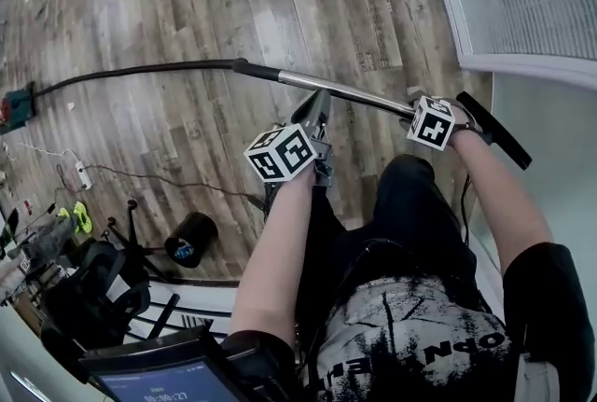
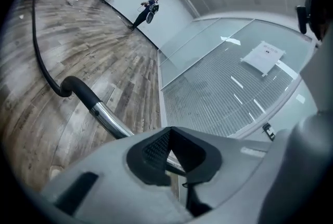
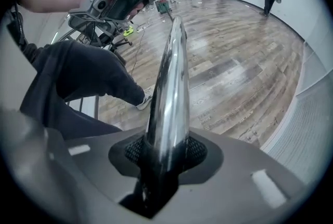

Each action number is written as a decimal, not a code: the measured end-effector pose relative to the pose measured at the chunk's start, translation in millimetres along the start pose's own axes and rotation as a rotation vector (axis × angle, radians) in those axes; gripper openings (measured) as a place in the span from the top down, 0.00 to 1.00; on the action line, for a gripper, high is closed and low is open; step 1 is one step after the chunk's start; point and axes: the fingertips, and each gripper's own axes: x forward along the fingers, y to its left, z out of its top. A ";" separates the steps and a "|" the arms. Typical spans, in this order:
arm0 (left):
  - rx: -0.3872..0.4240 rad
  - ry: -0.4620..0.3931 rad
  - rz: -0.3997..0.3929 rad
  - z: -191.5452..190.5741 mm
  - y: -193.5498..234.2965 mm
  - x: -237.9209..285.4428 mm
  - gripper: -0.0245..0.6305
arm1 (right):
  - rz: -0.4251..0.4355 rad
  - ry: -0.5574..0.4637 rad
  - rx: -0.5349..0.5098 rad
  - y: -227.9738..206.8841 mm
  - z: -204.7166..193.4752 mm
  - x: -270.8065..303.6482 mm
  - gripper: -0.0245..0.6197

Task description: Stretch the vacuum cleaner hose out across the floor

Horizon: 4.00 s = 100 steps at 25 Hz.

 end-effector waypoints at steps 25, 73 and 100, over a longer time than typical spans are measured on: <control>0.292 -0.137 0.122 -140.8 163.6 149.1 0.96 | 0.055 -0.320 -0.043 -118.3 -207.6 366.9 0.75; 0.270 -0.051 0.022 -102.8 218.0 171.8 0.96 | -0.054 -0.543 0.261 -121.3 -109.8 260.1 0.95; 0.488 -0.155 0.037 139.2 -123.3 -194.7 0.96 | 0.020 -0.953 0.105 55.5 221.2 -299.9 0.95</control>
